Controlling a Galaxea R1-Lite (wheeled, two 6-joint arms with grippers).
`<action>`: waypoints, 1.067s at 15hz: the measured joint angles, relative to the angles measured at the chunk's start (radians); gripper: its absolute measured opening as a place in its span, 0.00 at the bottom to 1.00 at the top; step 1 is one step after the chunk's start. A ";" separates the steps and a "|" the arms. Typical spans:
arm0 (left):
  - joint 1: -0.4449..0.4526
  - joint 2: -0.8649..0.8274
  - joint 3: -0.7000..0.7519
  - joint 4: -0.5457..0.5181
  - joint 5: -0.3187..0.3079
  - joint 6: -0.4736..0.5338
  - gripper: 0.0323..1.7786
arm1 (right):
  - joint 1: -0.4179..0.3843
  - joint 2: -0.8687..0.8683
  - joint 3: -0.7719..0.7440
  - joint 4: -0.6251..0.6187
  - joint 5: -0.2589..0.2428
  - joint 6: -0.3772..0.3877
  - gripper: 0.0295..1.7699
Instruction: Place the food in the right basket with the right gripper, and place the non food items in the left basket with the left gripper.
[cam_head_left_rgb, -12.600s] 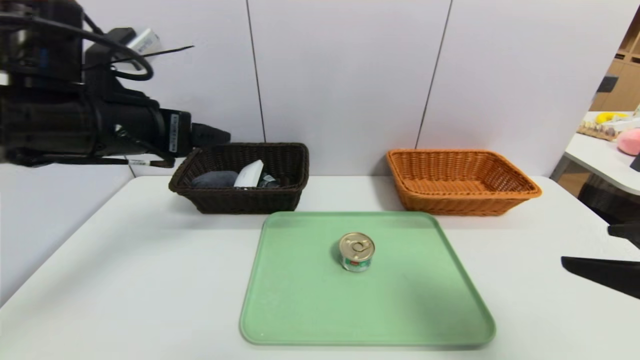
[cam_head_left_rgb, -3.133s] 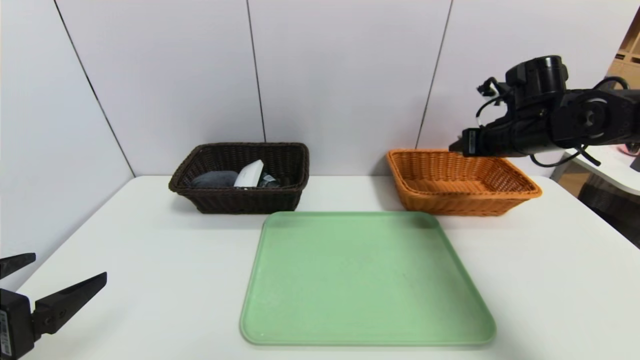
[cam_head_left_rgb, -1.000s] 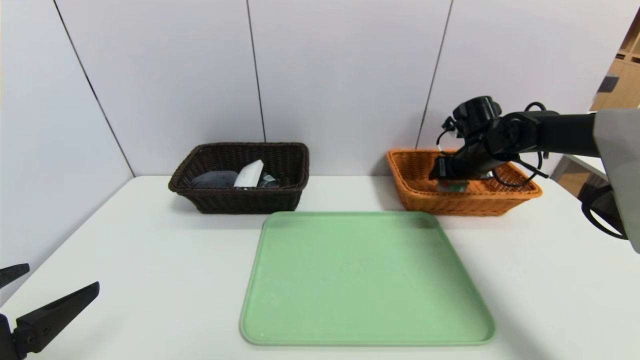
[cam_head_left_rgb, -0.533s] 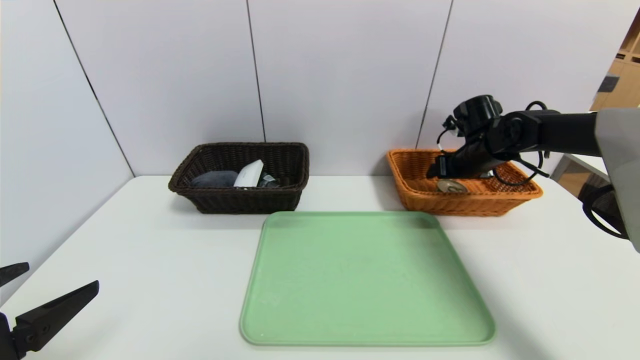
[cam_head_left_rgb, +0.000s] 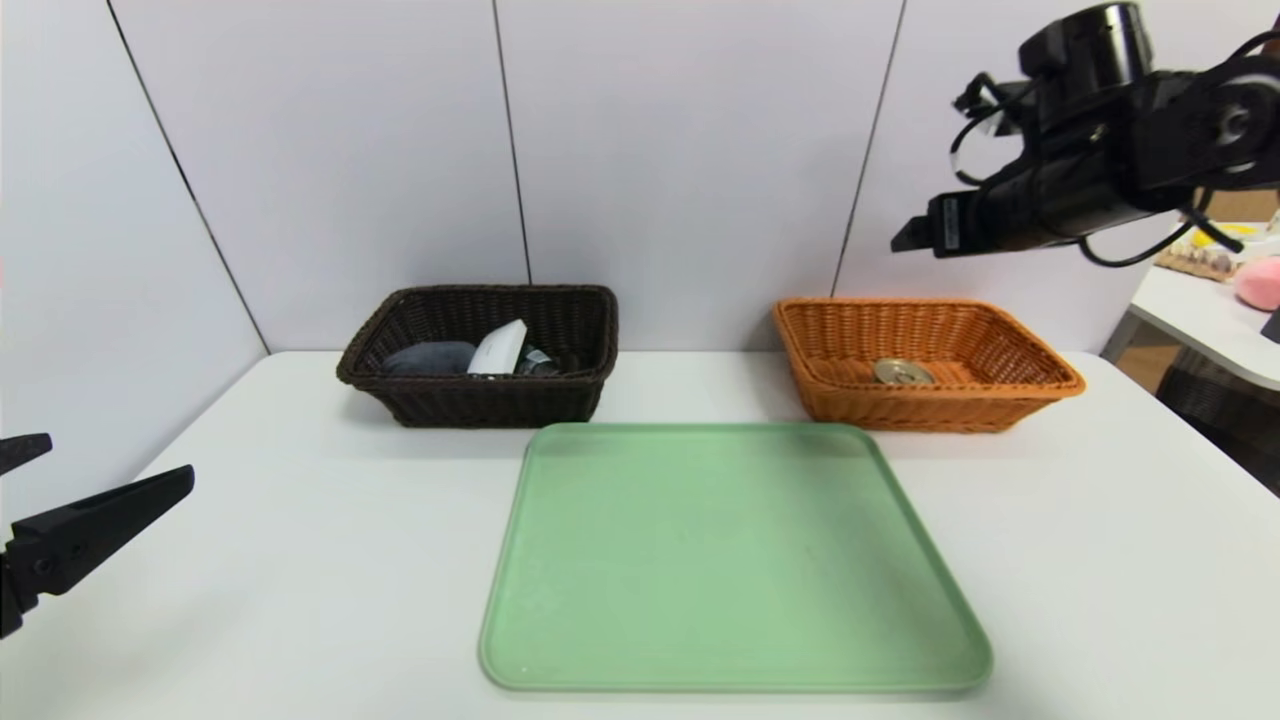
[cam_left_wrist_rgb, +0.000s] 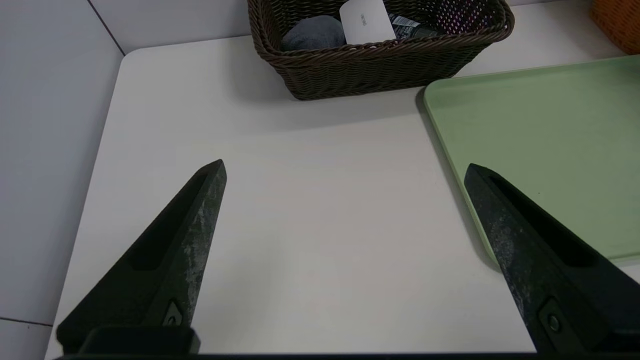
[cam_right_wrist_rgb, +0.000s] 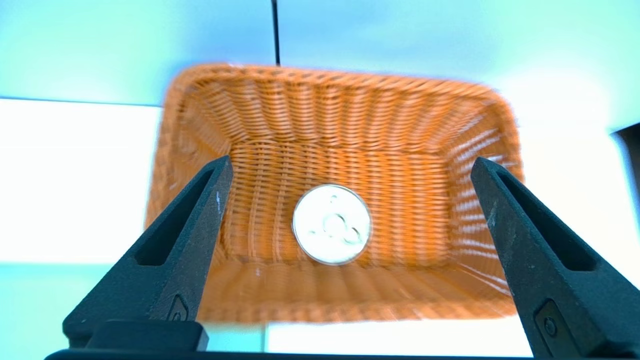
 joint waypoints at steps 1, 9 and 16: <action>0.000 0.007 -0.012 0.001 0.000 0.005 0.95 | 0.004 -0.058 0.016 0.027 0.011 -0.007 0.93; 0.000 -0.059 -0.141 0.281 -0.006 0.046 0.95 | -0.016 -0.636 0.404 0.507 0.132 -0.084 0.96; 0.103 -0.229 -0.198 0.506 0.041 0.054 0.95 | -0.179 -1.058 0.608 0.667 0.150 -0.077 0.96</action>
